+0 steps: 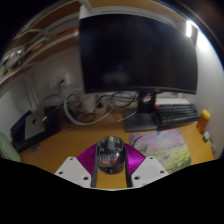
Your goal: Arrange mouse
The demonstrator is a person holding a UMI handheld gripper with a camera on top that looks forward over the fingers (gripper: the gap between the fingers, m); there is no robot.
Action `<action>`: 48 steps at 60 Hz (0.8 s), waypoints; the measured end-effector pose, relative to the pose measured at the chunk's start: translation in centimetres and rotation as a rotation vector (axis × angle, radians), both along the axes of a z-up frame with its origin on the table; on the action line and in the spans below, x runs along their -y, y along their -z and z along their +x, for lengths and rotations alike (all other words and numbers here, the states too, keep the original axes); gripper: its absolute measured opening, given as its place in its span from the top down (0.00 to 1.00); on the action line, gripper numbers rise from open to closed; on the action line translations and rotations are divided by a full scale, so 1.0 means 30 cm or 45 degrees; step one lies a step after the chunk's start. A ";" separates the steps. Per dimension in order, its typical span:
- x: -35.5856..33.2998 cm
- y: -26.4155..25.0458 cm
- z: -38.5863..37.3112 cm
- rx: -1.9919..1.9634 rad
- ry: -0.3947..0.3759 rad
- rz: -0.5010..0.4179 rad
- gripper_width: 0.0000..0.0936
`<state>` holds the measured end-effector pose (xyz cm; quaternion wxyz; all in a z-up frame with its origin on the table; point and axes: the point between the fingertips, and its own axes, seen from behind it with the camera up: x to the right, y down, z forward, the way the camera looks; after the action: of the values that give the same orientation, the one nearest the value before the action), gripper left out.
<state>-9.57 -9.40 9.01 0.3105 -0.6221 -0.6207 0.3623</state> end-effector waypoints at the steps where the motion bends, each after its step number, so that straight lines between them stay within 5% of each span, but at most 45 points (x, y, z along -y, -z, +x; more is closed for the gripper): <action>1: -0.035 -0.018 -0.016 -0.008 0.018 0.002 0.57; 11: -0.413 -0.039 -0.142 -0.042 0.168 0.070 0.57; 22: -0.674 0.207 -0.185 0.081 0.186 0.095 0.57; 36: -0.712 0.345 -0.162 0.134 0.139 0.095 0.53; 41: -0.705 0.347 -0.163 0.134 0.122 0.105 0.46; 48: -0.733 0.323 -0.143 0.163 0.144 0.138 0.07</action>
<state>-13.87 12.60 -0.68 0.3234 -0.6602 -0.6219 0.2697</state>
